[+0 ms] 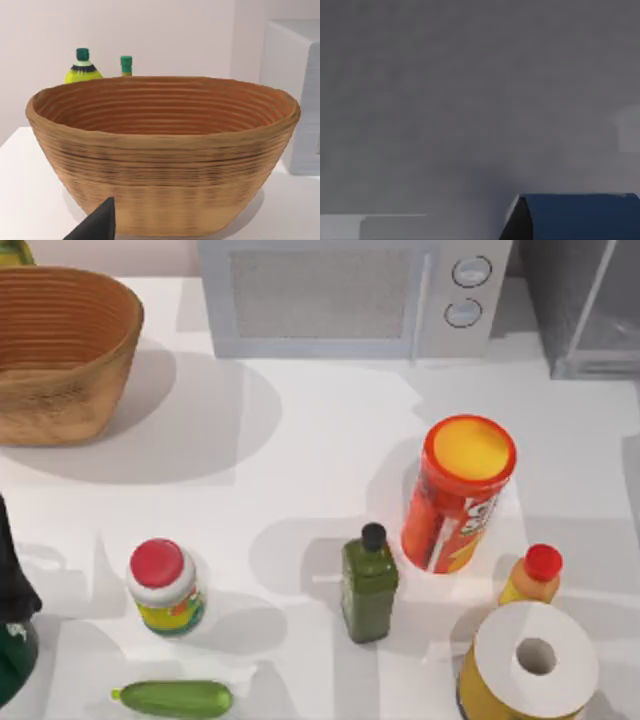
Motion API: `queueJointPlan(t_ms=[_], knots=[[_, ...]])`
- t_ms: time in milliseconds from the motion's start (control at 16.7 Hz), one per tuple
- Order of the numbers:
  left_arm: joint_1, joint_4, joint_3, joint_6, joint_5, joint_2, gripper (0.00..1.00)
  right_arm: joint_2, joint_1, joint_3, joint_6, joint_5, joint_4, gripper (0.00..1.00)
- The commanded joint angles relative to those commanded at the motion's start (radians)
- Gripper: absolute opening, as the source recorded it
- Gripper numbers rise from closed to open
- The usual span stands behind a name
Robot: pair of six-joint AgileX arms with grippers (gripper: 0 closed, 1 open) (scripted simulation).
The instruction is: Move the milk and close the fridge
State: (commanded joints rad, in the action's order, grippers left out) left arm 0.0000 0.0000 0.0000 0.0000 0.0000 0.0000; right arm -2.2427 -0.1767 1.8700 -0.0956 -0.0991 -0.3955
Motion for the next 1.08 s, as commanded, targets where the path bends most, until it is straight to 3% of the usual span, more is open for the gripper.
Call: queueJointPlan(t_ms=[780, 1080], knots=[[0.000, 0.000, 0.000, 0.000, 0.000, 0.000, 1.00, -0.002, -0.002, 0.004, 0.000, 0.000, -0.005, 0.00], [0.000, 0.000, 0.000, 0.000, 0.000, 0.000, 1.00, -0.002, -0.002, 0.004, 0.000, 0.000, -0.005, 0.38]])
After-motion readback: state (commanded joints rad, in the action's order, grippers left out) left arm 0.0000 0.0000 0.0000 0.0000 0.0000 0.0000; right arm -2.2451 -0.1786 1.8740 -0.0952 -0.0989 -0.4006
